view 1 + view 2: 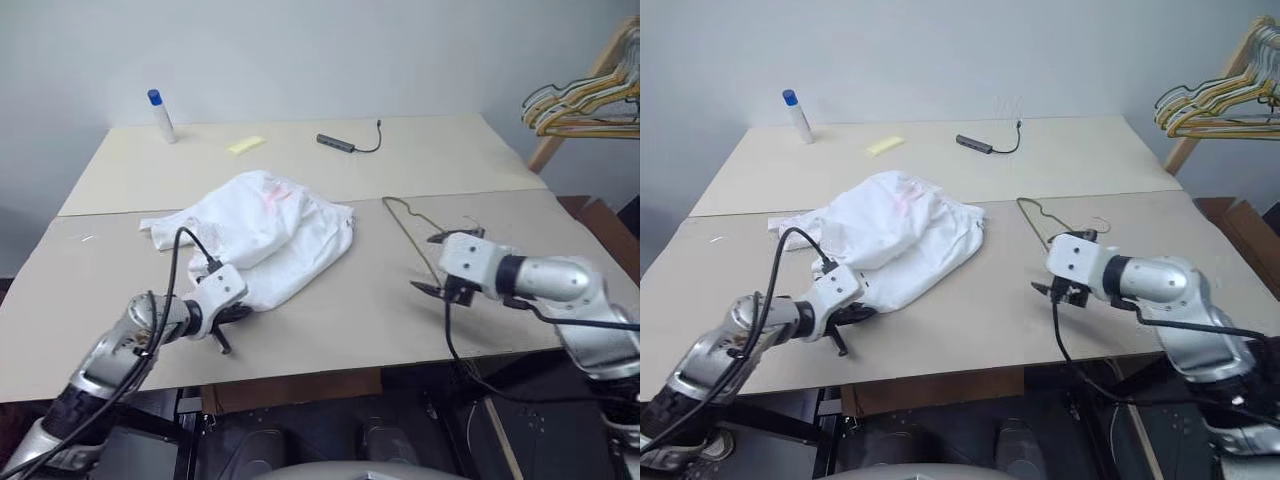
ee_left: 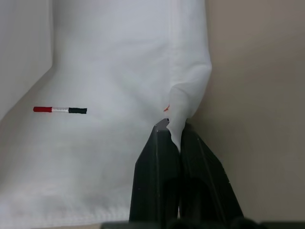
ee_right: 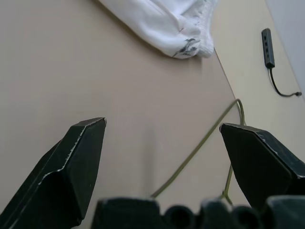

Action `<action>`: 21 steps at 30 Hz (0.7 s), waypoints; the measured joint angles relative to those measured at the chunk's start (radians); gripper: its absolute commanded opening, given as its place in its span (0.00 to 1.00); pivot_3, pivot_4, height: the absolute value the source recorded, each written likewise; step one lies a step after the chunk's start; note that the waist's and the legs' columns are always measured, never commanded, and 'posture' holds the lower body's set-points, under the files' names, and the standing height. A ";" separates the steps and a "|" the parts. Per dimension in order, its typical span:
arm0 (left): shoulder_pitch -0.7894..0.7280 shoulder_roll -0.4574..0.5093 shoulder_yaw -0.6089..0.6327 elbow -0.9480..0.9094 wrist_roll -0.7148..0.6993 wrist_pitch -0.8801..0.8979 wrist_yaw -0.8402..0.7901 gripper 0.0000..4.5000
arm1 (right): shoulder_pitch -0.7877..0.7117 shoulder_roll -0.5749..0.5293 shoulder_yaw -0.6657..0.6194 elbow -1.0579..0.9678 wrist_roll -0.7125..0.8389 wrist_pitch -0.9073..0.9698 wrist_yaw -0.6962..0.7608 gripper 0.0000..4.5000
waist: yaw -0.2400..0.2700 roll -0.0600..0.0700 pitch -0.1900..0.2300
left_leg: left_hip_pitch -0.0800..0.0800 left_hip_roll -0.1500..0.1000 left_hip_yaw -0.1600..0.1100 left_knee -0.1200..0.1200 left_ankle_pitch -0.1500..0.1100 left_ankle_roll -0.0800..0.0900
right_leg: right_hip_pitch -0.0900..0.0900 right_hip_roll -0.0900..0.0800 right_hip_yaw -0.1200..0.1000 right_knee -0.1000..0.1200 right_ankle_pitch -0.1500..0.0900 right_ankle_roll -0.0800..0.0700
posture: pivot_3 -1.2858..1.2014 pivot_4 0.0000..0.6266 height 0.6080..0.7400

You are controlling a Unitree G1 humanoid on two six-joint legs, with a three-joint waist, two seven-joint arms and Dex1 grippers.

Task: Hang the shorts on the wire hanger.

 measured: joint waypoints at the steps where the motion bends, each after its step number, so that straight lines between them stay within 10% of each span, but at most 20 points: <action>1: 0.014 0.009 0.027 -0.029 -0.024 0.008 -0.013 0.01 | -0.036 0.035 0.022 0.051 -0.018 -0.024 -0.009 1.00 | 0.000 0.000 0.000 | -0.001 0.000 0.000 0.000 0.000 0.000 | -0.001 0.000 0.000 0.000 0.000 0.000 | 0.54 0.00 1.00; 21: 0.156 0.185 0.489 -0.276 -0.356 0.127 -0.167 0.01 | -0.530 0.435 0.376 1.164 -0.540 -0.746 -0.579 1.00 | -0.002 -0.001 0.001 | 0.000 -0.001 0.001 -0.002 0.003 -0.005 | -0.003 0.001 0.004 0.004 0.000 -0.001 | 0.57 0.00 1.00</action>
